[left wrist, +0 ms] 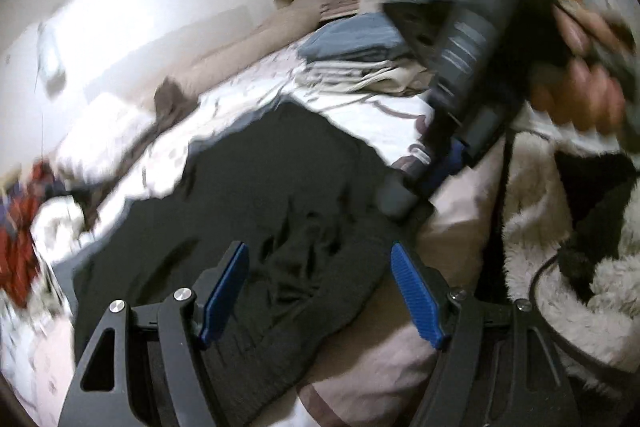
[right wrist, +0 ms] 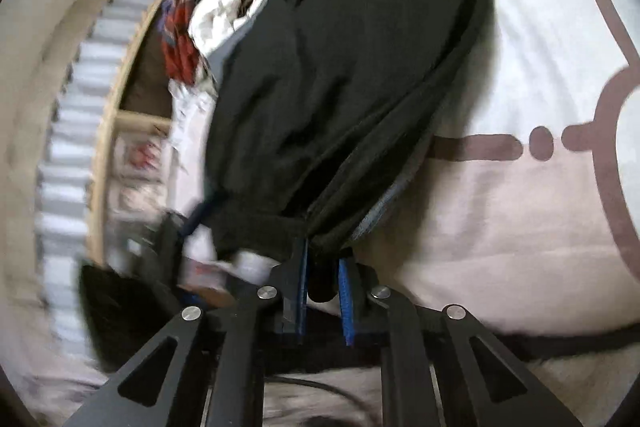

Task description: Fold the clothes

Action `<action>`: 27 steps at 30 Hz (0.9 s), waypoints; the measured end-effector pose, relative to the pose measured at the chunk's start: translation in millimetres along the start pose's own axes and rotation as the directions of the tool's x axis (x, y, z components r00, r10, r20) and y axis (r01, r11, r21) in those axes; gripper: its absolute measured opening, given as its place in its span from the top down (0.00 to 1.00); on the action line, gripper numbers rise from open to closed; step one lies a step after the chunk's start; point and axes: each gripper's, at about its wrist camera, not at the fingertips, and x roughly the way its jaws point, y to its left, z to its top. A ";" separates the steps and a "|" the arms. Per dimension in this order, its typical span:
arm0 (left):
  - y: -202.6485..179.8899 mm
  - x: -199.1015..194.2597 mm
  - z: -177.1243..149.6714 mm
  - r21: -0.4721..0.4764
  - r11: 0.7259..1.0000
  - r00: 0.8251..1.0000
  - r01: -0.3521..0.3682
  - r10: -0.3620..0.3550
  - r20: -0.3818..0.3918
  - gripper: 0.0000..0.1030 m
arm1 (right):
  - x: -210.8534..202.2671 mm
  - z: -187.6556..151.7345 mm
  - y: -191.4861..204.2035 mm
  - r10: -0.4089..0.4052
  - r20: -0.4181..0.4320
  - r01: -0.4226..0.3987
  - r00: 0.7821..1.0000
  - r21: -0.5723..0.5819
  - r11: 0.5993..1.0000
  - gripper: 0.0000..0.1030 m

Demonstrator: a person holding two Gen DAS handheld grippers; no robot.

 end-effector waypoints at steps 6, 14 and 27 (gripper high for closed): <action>-28.4 15.1 16.4 0.162 0.982 0.995 -0.098 0.095 0.026 0.45 | -6.9 9.3 9.4 0.106 -0.014 -0.103 0.994 0.118 0.988 0.86; -46.4 29.2 27.5 0.304 0.927 0.976 -0.219 0.205 0.076 0.71 | -3.4 12.3 14.6 0.089 -0.029 -0.084 0.996 0.133 0.988 0.86; -6.5 39.1 27.1 0.092 0.993 0.996 -0.078 0.082 -0.034 0.89 | -49.9 7.6 33.9 0.030 0.113 -0.031 0.993 0.008 0.999 0.00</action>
